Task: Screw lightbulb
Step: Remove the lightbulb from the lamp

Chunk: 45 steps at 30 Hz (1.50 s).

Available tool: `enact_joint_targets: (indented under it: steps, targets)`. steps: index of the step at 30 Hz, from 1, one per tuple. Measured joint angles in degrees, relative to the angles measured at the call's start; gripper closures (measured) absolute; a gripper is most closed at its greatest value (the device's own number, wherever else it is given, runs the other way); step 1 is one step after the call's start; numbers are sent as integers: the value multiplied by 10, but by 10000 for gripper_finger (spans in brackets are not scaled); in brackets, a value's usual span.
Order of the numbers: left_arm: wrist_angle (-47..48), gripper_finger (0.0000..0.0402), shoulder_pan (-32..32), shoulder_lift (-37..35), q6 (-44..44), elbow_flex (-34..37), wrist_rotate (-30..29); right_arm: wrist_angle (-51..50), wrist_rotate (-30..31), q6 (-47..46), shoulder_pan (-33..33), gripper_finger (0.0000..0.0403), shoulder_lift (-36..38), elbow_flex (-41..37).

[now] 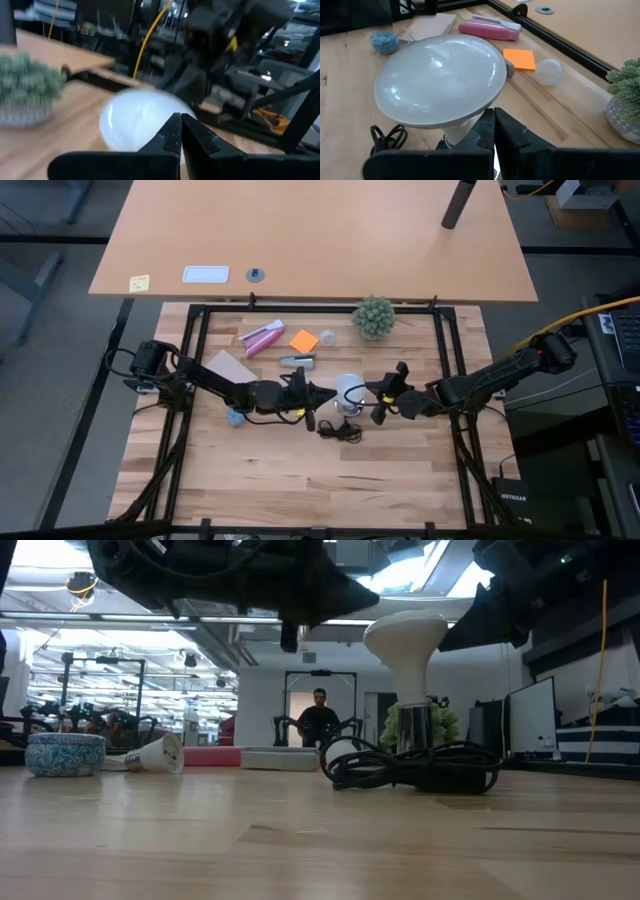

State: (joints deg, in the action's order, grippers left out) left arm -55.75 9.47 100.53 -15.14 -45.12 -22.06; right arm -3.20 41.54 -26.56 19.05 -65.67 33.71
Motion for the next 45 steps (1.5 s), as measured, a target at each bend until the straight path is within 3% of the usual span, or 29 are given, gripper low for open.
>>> enact_joint_targets:
  steps: [5,13,23,33,45]
  targets:
    - [-63,400,-1,0,48,0,0,-3,-12,-1,0,398,0,0]
    - [-74,400,-21,0,55,0,0,26,-156,-1,0,398,-2,0]
    - [-71,400,-52,0,51,0,-1,36,-274,14,0,398,-2,0]
    - [45,400,-85,0,-12,0,-1,40,-266,15,0,398,34,0]
    - [58,400,-77,0,-27,0,63,29,-190,14,1,398,36,0]
